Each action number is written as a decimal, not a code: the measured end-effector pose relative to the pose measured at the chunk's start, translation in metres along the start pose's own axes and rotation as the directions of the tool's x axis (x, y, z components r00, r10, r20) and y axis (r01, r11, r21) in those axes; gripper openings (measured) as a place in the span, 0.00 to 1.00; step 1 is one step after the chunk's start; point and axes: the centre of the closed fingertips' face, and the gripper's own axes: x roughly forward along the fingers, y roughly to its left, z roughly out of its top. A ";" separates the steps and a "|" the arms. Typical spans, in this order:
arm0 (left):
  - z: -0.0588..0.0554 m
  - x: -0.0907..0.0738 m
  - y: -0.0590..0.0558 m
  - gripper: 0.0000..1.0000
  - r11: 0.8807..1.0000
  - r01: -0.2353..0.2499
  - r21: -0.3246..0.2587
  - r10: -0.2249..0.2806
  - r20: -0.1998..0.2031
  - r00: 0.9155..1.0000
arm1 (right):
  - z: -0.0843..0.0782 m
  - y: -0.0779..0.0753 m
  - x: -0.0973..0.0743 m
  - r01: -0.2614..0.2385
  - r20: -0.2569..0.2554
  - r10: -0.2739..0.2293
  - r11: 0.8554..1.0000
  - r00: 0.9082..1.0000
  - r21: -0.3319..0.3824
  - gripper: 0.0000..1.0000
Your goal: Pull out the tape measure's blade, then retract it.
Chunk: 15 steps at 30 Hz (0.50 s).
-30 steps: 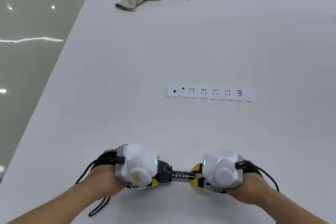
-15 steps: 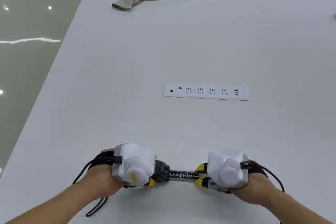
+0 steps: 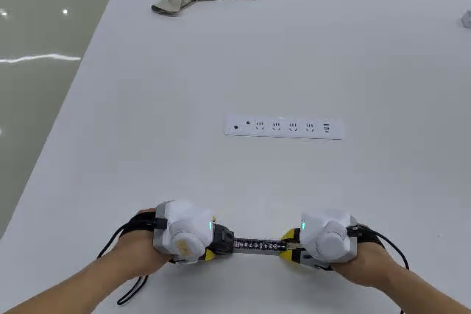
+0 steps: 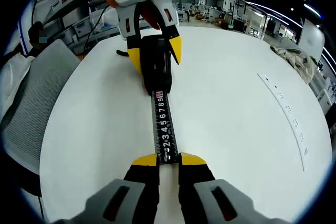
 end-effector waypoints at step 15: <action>0.000 0.001 0.000 0.34 1.000 0.003 0.003 -0.003 -0.007 1.000 | -0.022 -0.003 -0.016 0.009 -0.015 -0.009 0.999 1.000 0.031 0.12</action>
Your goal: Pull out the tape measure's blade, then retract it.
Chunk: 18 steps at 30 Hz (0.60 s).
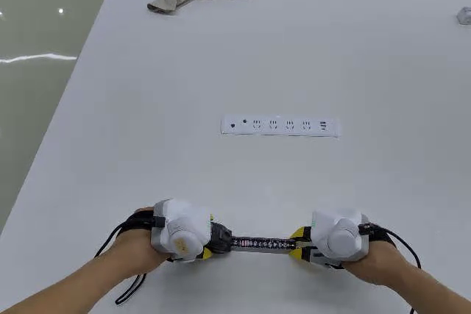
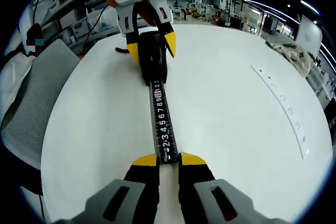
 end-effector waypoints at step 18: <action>0.000 0.000 0.000 0.34 1.000 0.000 -0.002 0.000 -0.007 1.000 | -0.013 -0.003 -0.012 0.011 -0.014 -0.011 1.000 1.000 0.012 0.12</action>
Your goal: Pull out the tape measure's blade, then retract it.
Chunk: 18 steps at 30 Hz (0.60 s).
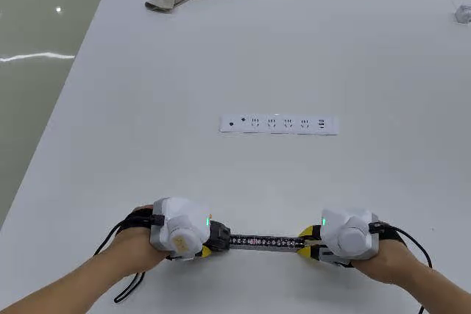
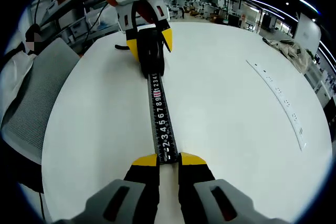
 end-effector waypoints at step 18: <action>0.000 0.000 0.000 0.34 1.000 0.002 0.000 -0.002 -0.004 1.000 | -0.015 -0.004 -0.012 0.015 -0.001 -0.015 1.000 1.000 0.017 0.11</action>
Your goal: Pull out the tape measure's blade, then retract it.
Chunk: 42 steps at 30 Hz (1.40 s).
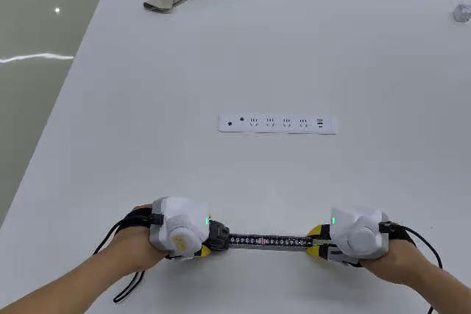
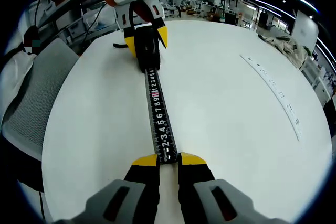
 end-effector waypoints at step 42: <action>0.000 0.001 0.000 0.34 1.000 0.006 0.004 -0.006 -0.006 1.000 | -0.035 -0.008 -0.026 0.024 -0.022 -0.023 1.000 0.999 0.018 0.11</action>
